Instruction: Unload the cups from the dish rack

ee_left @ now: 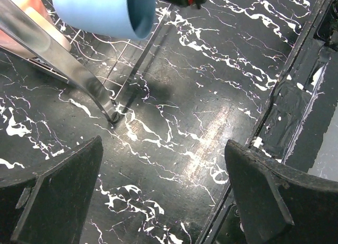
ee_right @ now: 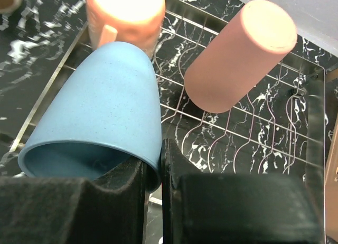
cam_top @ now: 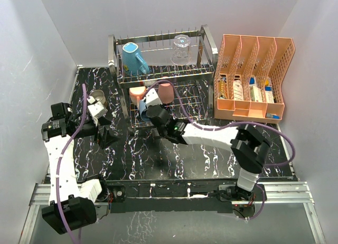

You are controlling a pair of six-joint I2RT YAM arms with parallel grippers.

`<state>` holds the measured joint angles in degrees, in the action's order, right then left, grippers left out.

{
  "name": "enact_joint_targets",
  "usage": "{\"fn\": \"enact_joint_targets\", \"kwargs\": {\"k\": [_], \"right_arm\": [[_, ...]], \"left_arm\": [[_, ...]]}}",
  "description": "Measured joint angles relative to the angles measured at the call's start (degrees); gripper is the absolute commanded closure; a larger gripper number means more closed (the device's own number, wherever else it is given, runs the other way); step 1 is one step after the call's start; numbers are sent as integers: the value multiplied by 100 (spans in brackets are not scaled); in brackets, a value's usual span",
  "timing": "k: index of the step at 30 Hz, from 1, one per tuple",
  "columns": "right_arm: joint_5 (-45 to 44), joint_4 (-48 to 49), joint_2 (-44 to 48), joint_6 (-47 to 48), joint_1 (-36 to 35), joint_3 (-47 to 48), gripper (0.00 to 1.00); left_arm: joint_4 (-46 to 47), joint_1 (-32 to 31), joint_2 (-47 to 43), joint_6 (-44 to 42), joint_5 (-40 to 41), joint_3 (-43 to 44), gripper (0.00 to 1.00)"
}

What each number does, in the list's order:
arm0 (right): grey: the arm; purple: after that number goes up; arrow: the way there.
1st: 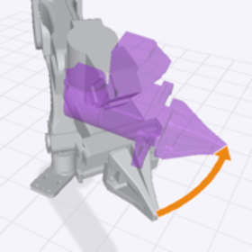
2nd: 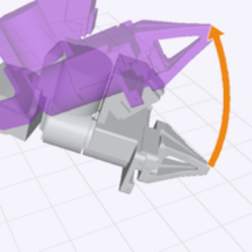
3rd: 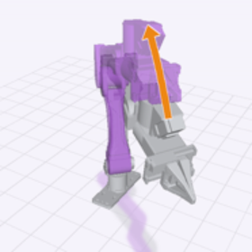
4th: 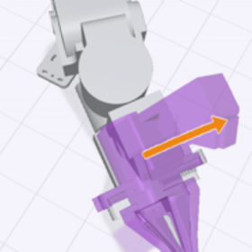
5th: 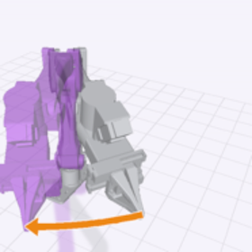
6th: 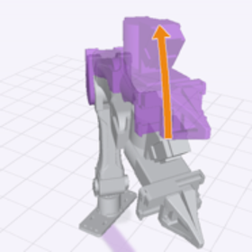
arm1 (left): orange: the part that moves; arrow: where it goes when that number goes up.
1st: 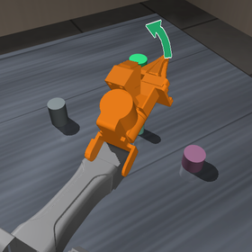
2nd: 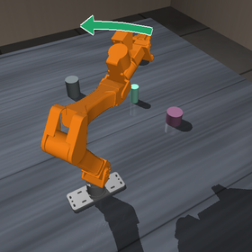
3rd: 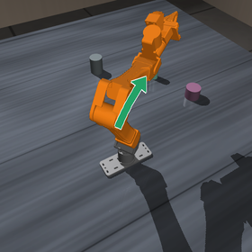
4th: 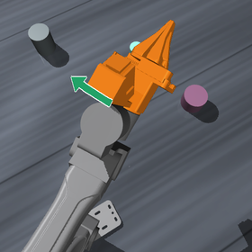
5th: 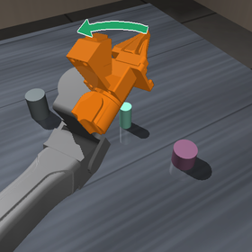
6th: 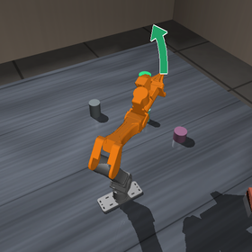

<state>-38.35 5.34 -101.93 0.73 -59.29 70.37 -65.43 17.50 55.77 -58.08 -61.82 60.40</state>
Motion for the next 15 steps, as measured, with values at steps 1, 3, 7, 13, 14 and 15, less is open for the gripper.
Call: {"fn": "enact_joint_targets", "kwargs": {"k": [1, 3, 7, 13, 14, 15], "right_arm": [[17, -131, 146, -125, -39, 0, 92], [35, -361, 407, -382, -146, 0, 92], [81, -1021, 846, -1134, -568, 9, 92], [343, -2450, 811, -2354, -1161, 437, 92], [398, -2688, 765, -2529, -1231, 584, 92], [448, -2898, 721, -2686, -1283, 708, 92]], "left_arm": [[0, 0, -33, 0, -2, 0, 3], [4, 0, -90, 15, -22, 0, 3], [68, 0, -210, 181, -83, 0, 3], [4, 0, -485, 330, -170, 44, 3], [-72, 0, -509, 321, -168, 109, 3], [-155, 0, -522, 297, -168, 188, 3]]}}
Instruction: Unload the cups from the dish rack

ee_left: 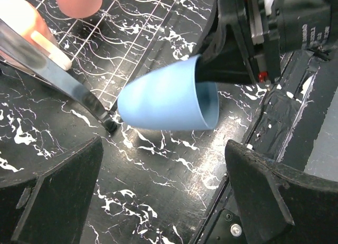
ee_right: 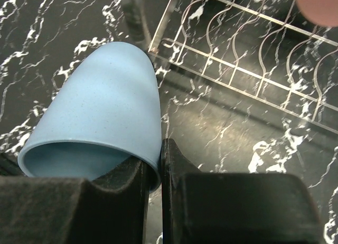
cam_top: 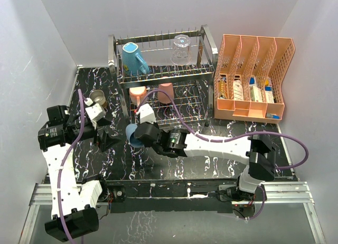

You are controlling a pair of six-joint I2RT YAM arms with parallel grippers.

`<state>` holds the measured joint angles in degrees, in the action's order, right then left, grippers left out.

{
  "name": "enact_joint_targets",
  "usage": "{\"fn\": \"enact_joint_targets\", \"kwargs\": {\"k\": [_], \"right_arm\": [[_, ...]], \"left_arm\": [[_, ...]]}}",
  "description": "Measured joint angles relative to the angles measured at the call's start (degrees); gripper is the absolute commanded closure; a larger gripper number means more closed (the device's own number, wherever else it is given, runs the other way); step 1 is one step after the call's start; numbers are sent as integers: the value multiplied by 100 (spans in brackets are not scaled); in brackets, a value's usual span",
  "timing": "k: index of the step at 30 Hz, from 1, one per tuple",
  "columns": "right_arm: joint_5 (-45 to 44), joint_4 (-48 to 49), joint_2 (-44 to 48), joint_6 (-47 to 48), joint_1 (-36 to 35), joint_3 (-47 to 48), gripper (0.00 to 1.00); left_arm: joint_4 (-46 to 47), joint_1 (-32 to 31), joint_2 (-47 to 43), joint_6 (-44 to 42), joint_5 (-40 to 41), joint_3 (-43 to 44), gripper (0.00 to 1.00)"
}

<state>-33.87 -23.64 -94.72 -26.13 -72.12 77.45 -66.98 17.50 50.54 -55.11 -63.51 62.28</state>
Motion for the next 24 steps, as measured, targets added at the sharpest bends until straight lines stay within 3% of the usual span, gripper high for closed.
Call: {"fn": "enact_joint_targets", "kwargs": {"k": [5, 12, 24], "right_arm": [[269, -660, -170, -557, -74, 413, 92], [601, -1276, -977, -879, -57, 1187, 92], [1202, -1626, -1856, -1178, -59, 2133, 92]], "left_arm": [[-564, 0, 15, -376, -7, 299, 3], [-881, 0, -83, -605, 109, 59, 3], [-140, 0, -374, -507, 909, -811, 3]]}}
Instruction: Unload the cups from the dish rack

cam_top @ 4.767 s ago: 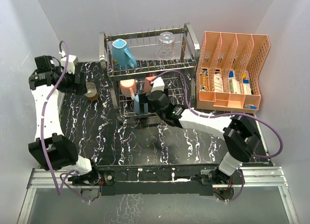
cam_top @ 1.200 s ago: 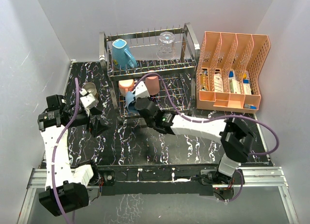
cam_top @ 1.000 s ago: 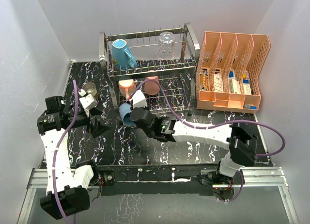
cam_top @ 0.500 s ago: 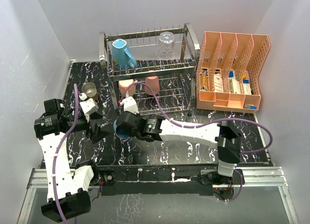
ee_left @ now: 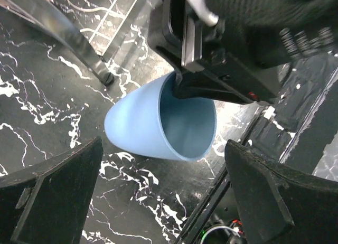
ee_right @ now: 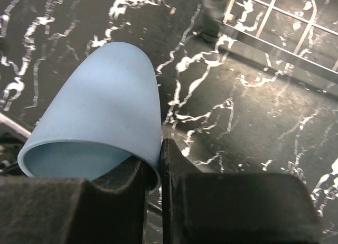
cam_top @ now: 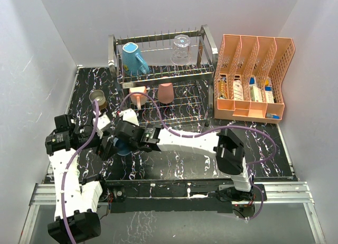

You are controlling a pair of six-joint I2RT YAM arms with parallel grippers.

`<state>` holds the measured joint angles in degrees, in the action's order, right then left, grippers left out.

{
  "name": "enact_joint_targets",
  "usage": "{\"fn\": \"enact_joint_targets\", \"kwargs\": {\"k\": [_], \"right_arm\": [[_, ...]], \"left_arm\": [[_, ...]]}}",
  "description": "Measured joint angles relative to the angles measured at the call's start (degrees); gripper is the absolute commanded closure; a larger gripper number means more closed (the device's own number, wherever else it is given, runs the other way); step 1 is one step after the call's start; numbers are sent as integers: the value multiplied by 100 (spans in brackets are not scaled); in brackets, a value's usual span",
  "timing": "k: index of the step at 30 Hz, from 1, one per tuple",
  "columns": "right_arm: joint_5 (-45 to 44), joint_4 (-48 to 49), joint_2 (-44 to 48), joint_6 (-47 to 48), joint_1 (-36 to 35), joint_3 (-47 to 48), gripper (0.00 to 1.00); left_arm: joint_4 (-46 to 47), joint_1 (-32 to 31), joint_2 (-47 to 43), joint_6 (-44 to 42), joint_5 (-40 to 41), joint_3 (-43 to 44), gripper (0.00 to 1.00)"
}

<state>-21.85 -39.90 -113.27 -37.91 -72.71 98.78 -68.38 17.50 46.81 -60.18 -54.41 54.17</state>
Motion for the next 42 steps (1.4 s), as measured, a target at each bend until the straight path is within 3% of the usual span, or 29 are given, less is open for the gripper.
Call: {"fn": "enact_joint_targets", "kwargs": {"k": [4, 16, 21, 25, 27, 42], "right_arm": [[267, 44, -116, -111, 7, 306, 92], [728, 337, -140, -417, 85, 254, 92], [990, 975, -37, -772, 160, -249, 90], [1147, 1388, 39, -1108, 186, -603, 88], [1237, 1480, 42, -1257, 186, -684, 88], [1631, 1578, -192, -1637, 212, -739, 83]], "left_arm": [[212, 0, -28, -129, 251, -297, 6], [879, -2, 59, 162, 544, -566, 38], [1134, -7, 66, 450, 627, -704, 54], [1161, -11, 66, 551, 695, -787, 74], [1228, -11, 74, 577, 726, -813, 79], [1327, -13, 369, 308, 1187, -1196, 74]]}}
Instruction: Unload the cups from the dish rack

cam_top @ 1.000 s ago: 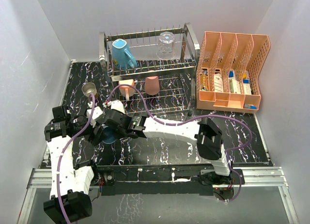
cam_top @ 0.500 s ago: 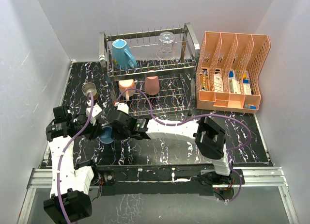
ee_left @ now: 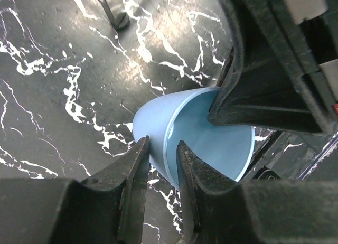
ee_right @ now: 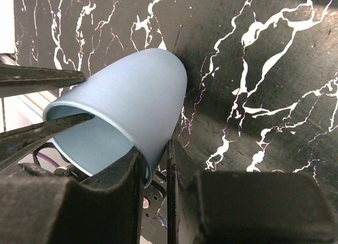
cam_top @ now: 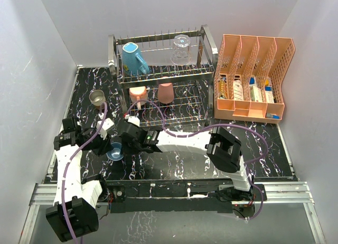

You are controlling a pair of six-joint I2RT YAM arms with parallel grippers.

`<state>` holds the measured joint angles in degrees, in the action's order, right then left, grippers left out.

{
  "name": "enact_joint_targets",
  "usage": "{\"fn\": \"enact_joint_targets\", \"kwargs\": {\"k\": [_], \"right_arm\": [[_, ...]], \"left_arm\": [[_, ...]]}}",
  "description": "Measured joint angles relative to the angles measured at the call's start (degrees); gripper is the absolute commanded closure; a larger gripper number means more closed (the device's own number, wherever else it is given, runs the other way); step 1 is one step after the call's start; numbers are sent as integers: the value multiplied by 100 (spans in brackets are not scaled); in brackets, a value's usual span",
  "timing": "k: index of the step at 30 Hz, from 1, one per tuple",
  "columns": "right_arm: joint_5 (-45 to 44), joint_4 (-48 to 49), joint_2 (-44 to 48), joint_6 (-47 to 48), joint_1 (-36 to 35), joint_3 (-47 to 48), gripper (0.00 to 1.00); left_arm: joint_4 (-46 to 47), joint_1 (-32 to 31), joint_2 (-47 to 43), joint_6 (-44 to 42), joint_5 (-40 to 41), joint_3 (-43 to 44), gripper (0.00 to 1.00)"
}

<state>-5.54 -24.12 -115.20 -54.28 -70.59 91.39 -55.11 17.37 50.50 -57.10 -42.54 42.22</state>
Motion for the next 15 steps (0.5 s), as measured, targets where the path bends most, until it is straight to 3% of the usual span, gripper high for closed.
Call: {"fn": "enact_joint_targets", "kwargs": {"k": [7, 12, 15], "right_arm": [[225, 48, -184, -20, 0, 168, 67], [407, 205, -186, -160, 57, 328, 52], [459, 243, -173, -177, 153, 323, 47]], "left_arm": [[179, 4, 59, -232, 535, -310, 77], [435, 59, 155, -310, 892, -409, 97], [562, 52, 203, -291, 953, -400, 100]]}}
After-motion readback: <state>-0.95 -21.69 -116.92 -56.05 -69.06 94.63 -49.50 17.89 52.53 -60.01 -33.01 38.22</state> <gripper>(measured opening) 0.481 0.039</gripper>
